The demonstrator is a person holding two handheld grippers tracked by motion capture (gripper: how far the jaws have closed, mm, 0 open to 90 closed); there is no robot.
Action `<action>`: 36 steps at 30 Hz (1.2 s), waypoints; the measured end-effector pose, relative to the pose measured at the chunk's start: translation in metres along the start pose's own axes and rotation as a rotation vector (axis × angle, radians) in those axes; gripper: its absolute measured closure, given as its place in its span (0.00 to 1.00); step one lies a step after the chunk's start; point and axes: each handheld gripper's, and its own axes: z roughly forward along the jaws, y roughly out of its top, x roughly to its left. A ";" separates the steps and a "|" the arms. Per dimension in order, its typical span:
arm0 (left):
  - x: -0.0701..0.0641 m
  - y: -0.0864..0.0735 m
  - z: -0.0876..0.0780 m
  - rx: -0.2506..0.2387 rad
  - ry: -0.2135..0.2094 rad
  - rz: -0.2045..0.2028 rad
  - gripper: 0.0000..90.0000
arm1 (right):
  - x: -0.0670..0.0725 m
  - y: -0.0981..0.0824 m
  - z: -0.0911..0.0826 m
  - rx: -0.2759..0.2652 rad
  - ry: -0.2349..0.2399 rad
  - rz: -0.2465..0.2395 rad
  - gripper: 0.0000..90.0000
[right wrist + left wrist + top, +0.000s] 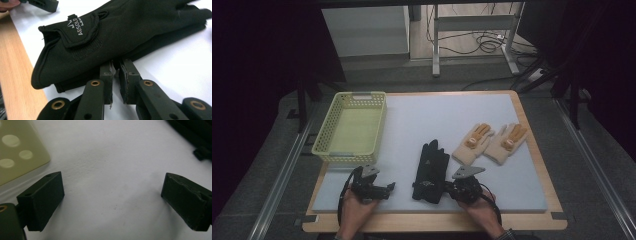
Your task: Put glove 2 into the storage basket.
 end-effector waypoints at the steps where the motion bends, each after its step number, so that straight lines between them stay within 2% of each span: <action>1: 0.000 0.000 0.000 0.000 0.000 0.000 0.06 | 0.001 0.002 0.002 -0.001 -0.002 0.000 0.89; 9: 0.000 0.000 0.000 -0.004 0.000 -0.005 0.06 | 0.004 0.018 0.024 -0.010 -0.010 -0.008 0.88; 12: 0.000 0.000 0.000 -0.004 0.000 -0.005 0.06 | 0.008 0.025 0.032 -0.003 -0.027 -0.036 0.86; 15: 0.000 0.000 0.000 -0.005 -0.001 -0.005 0.06 | 0.007 0.025 0.030 0.003 -0.019 -0.035 0.82; 17: 0.000 0.000 0.000 -0.005 0.000 -0.005 0.06 | 0.004 0.024 0.025 0.010 -0.034 -0.038 0.79; 20: 0.000 0.000 0.000 -0.005 0.000 -0.005 0.06 | -0.010 0.018 0.010 0.005 -0.067 -0.015 0.73; 21: 0.000 0.000 0.000 -0.004 0.000 -0.005 0.06 | -0.010 0.018 0.010 0.005 -0.067 -0.015 0.73; 22: 0.000 0.000 0.000 -0.004 -0.001 -0.006 0.06 | -0.018 0.014 0.001 0.001 -0.091 -0.001 0.70; 26: 0.000 0.000 0.000 -0.003 -0.001 -0.006 0.06 | -0.035 0.005 -0.014 -0.002 -0.147 0.022 0.62; 27: 0.000 0.000 0.000 -0.003 -0.001 -0.006 0.06 | -0.035 0.005 -0.014 -0.002 -0.147 0.022 0.62; 29: 0.000 0.000 0.000 -0.003 -0.001 -0.006 0.06 | -0.043 -0.001 -0.021 0.001 -0.178 0.029 0.58; 30: 0.000 0.000 0.000 -0.003 -0.001 -0.007 0.06 | -0.052 -0.008 -0.027 0.006 -0.206 0.042 0.55; 31: 0.000 0.000 0.000 -0.003 -0.001 -0.007 0.06 | -0.052 -0.008 -0.027 0.006 -0.206 0.042 0.55; 34: 0.000 0.000 0.000 -0.002 -0.002 -0.007 0.06 | -0.066 -0.018 -0.040 0.005 -0.258 0.062 0.47; 35: 0.000 0.000 0.000 -0.002 -0.002 -0.007 0.06 | -0.066 -0.018 -0.040 0.005 -0.258 0.062 0.47; 36: 0.000 0.000 0.000 -0.001 -0.002 -0.007 0.06 | -0.073 -0.021 -0.045 0.009 -0.292 0.070 0.42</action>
